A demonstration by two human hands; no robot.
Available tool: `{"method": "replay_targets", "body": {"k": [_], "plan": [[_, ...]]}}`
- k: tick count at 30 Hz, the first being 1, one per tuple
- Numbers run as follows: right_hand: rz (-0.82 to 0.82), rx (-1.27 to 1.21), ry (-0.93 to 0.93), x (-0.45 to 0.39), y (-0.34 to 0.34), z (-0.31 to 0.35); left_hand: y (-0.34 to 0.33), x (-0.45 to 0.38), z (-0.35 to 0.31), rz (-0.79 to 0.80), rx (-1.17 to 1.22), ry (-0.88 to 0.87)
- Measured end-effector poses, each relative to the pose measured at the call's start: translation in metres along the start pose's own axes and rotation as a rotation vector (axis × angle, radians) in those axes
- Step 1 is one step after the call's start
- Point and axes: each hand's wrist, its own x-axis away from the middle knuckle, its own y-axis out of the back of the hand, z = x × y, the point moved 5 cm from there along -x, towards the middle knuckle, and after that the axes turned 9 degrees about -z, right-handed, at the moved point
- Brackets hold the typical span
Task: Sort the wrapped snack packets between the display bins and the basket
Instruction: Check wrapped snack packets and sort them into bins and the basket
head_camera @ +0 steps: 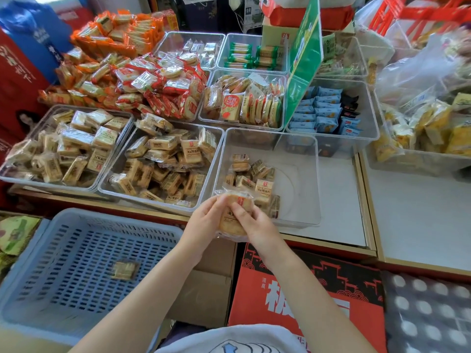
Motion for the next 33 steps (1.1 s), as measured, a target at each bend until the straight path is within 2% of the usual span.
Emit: {"method": "replay_targets", "body": {"k": [2,4,7,9,11,14,17,18,23,27,30,33], "plan": [[-0.060,0.006,-0.020,-0.010,0.007,-0.005,0.001,-0.019,0.001,-0.012,-0.137,-0.052],[-0.168,0.016,-0.048,-0.021,0.020,-0.008,0.007,-0.047,0.005,-0.076,-0.347,-0.251],[-0.271,0.053,-0.063,-0.044,0.039,-0.006,0.015,-0.091,0.019,-0.179,-0.808,-0.535],[-0.307,0.152,-0.030,-0.065,0.046,0.003,0.015,-0.111,0.036,-0.148,-1.107,-0.568],[-0.344,0.236,0.019,-0.093,0.049,0.012,0.017,-0.121,0.047,-0.111,-1.282,-0.569],[-0.366,0.423,0.123,-0.135,0.040,0.022,0.017,-0.122,0.046,-0.096,-1.295,-0.540],[-0.241,0.863,0.216,-0.168,0.015,0.018,0.014,-0.121,0.043,-0.035,-1.258,-0.543],[-0.214,0.924,0.219,-0.174,0.009,0.014,0.014,-0.121,0.043,-0.016,-1.250,-0.547],[-0.307,0.881,0.183,-0.190,0.014,-0.001,0.012,-0.121,0.043,-0.003,-1.261,-0.577],[-0.384,0.900,0.135,-0.186,0.022,0.002,0.011,-0.122,0.044,-0.053,-1.272,-0.620],[-0.354,0.855,0.132,-0.171,0.020,0.006,0.011,-0.123,0.044,-0.055,-1.238,-0.616],[-0.411,0.822,0.194,-0.156,0.015,0.020,0.015,-0.121,0.039,-0.034,-1.126,-0.588]]}}
